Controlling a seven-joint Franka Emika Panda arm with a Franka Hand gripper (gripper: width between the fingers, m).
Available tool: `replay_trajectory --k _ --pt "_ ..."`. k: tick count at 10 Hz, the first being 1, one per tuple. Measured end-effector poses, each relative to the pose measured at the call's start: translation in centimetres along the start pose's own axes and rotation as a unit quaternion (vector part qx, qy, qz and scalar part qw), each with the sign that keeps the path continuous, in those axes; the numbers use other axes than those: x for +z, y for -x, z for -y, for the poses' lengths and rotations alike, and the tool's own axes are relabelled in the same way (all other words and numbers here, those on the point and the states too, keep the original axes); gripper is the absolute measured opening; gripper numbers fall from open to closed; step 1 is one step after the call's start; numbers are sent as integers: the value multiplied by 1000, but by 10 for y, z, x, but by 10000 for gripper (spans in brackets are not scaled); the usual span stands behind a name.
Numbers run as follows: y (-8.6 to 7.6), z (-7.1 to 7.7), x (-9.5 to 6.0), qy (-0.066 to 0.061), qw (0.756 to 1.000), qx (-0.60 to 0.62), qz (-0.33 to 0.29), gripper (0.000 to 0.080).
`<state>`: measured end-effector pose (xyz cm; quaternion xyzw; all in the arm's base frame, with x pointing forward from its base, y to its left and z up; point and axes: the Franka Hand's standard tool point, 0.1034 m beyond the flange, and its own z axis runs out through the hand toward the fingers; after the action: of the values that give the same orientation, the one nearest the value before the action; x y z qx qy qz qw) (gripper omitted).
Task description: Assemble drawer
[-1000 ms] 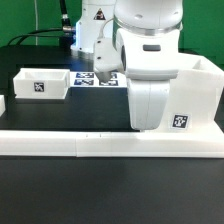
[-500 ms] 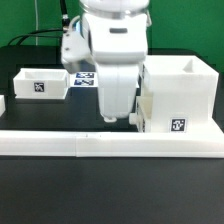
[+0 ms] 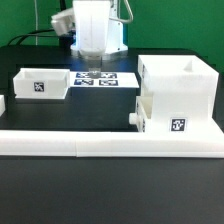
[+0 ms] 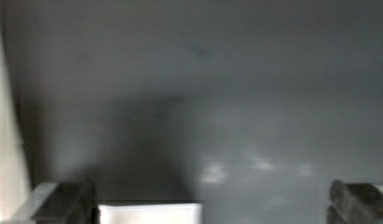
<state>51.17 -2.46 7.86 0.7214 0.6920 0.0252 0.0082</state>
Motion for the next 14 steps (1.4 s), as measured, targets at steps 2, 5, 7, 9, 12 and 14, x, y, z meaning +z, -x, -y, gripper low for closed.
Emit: replay_trajectory --k 2,5,7,9,12,14 --pt "2 14 14 -19 1000 12 -3 649" --pt "5 14 16 -18 997 71 -2 649" --pt "36 34 20 -7 986 166 2 649" --pt "52 63 12 14 967 253 5 649" --pt "51 68 4 16 935 354 4 649" --pt "50 68 5 14 905 426 0 649"
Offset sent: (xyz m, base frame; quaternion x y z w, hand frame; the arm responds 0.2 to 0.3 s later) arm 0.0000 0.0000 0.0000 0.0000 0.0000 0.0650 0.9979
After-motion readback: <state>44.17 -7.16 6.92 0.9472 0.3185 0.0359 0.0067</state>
